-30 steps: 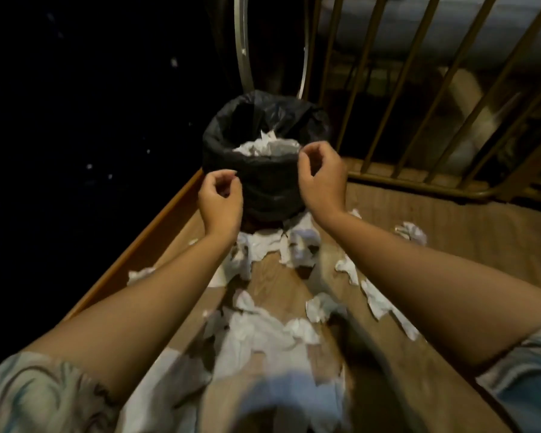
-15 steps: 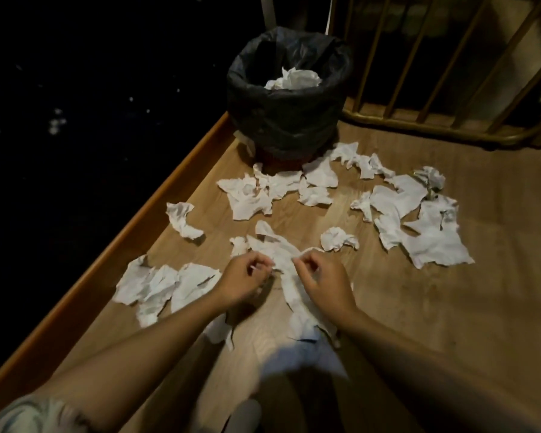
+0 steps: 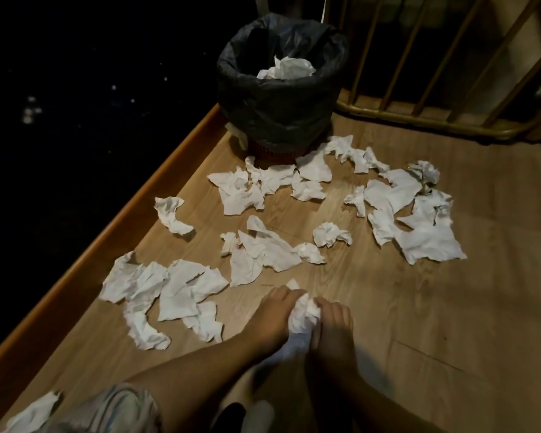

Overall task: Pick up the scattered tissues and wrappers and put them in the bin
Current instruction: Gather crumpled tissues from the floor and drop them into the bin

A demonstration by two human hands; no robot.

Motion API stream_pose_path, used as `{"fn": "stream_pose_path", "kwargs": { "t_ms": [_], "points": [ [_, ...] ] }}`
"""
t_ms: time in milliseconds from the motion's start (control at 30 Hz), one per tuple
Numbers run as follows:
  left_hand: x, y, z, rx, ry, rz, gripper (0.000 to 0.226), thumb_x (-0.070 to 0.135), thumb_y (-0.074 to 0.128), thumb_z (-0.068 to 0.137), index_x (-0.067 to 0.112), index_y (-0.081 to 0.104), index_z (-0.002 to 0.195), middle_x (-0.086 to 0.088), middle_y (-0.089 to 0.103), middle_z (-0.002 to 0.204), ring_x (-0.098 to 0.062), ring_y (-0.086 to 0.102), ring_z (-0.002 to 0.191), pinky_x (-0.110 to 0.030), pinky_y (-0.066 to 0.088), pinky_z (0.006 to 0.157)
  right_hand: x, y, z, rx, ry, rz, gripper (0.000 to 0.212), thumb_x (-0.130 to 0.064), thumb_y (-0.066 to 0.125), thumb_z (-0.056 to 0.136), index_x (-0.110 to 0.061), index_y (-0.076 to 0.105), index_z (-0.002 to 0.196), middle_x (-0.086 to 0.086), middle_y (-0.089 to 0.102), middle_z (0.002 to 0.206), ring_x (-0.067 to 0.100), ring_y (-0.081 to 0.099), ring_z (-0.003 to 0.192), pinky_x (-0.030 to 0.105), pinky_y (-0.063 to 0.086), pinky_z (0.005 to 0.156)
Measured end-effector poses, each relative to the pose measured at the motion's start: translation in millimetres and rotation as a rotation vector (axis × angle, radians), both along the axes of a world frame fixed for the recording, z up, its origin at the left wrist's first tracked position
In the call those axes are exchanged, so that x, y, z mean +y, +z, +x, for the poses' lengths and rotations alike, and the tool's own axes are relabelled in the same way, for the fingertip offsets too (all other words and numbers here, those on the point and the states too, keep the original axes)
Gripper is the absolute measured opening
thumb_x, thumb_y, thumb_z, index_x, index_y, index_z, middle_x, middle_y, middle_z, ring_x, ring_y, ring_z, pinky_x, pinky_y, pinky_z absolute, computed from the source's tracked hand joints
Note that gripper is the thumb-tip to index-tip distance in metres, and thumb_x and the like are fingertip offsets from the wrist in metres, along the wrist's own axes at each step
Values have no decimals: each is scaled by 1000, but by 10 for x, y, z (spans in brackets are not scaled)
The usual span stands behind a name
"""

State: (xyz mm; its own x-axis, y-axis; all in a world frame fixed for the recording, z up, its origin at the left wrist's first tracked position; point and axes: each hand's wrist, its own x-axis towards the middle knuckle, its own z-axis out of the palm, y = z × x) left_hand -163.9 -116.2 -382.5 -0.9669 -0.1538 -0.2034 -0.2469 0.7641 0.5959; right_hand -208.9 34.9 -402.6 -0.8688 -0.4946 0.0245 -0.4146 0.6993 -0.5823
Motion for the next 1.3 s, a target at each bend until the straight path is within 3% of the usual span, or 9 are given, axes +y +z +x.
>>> {"fn": "stream_pose_path", "kwargs": {
  "t_ms": [200, 367, 433, 500, 633, 833, 1000, 1167, 1300],
  "points": [
    [-259, 24, 77, 133, 481, 322, 29, 34, 35, 97, 24, 62, 102, 1, 65, 95, -15, 63, 88, -42, 56, 83, -352, 226, -394, -203, -209, -294, 23, -3, 44, 92, -17, 62, 94, 0, 53, 102, 11, 53, 95, 24, 44, 85],
    [-552, 321, -160, 277, 689, 265, 43, 34, 58, 96, 25, 53, 54, 4, 51, 56, -11, 47, 56, -28, 40, 58, -694, 418, -929, -185, -191, -375, 30, -13, 40, 91, -5, 67, 81, 11, 63, 85, 21, 57, 81, 34, 46, 74],
    [-648, 287, -203, 285, 726, 159, 35, 31, 64, 93, 17, 60, 61, 0, 55, 64, -11, 47, 60, -21, 35, 59, -743, 447, -1061, -183, -153, -339, 40, -30, 39, 88, -3, 69, 91, 16, 68, 89, 24, 60, 83, 37, 48, 77],
    [-714, 204, -203, 223, 747, 117, 16, 26, 64, 92, 10, 66, 92, -7, 60, 101, -13, 54, 83, -15, 38, 73, -753, 436, -1149, -204, -124, -225, 38, -37, 49, 90, -11, 67, 111, 13, 71, 103, 28, 64, 94, 37, 51, 83],
    [-647, 81, -105, 25, 613, 86, 60, 22, 69, 86, 14, 40, 138, -5, 40, 138, -17, 50, 117, -18, 35, 95, -630, 225, -1124, -194, 45, 91, 45, -41, 60, 89, -25, 55, 131, 5, 70, 115, 28, 65, 103, 35, 51, 84],
    [-390, 16, 11, 21, 584, 85, 53, 35, 66, 88, 23, 41, 133, 0, 64, 118, -17, 62, 107, -21, 46, 83, -365, 93, -864, -160, 91, 137, 28, -35, 57, 90, -21, 58, 114, 1, 63, 103, 20, 61, 93, 36, 52, 79],
    [-456, 38, 59, 100, 594, 63, 30, 46, 54, 90, 34, 54, 117, 8, 67, 106, -9, 62, 95, -34, 56, 83, -318, 119, -855, -228, -58, -182, 17, -14, 63, 84, -9, 64, 101, -6, 55, 112, -1, 55, 88, 8, 42, 78],
    [-585, 237, -32, 372, 667, 247, 25, 20, 54, 91, 20, 58, 116, 8, 64, 99, -8, 60, 87, -20, 48, 71, -408, 334, -1096, -193, -280, -314, 12, -9, 58, 84, -19, 57, 89, -2, 61, 82, 17, 60, 77, 44, 56, 71],
    [-697, 303, -157, 400, 771, 155, 40, 2, 53, 92, 17, 58, 129, 3, 47, 124, -2, 44, 106, 4, 33, 83, -537, 396, -1441, -128, -224, -259, 46, -10, 61, 85, -19, 51, 128, 4, 52, 131, 18, 54, 111, 34, 46, 93]
  ]
}}
